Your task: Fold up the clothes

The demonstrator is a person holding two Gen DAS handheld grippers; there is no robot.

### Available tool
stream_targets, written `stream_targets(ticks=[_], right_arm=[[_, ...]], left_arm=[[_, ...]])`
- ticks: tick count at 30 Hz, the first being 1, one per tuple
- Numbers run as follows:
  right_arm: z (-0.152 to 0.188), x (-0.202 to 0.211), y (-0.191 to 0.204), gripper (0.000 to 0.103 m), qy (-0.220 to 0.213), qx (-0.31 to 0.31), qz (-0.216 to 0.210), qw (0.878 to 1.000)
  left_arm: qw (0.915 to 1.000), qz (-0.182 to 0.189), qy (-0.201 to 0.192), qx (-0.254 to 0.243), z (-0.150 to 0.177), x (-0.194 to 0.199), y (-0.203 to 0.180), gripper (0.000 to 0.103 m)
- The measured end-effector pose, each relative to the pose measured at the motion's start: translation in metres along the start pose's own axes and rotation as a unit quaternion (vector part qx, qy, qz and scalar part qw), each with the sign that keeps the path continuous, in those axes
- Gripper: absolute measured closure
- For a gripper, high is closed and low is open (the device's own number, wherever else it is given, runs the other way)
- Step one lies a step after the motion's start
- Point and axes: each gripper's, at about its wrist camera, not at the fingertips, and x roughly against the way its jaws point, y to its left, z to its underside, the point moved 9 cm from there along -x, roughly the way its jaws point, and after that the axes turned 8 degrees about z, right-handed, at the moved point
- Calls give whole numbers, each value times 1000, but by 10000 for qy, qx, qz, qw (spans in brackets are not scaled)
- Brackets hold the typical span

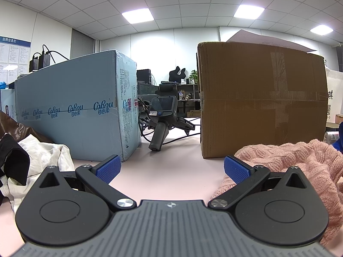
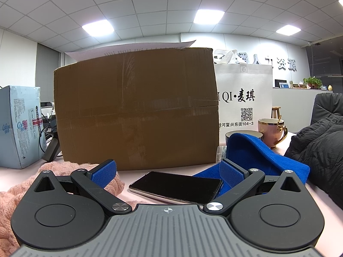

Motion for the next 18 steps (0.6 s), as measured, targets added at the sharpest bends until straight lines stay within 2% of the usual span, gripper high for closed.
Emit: stream_targets(ticks=[18], right_arm=[[1, -5, 1, 0, 41, 1, -6, 10000]], left_arm=[[10000, 32, 49, 32, 0, -3, 0, 0]])
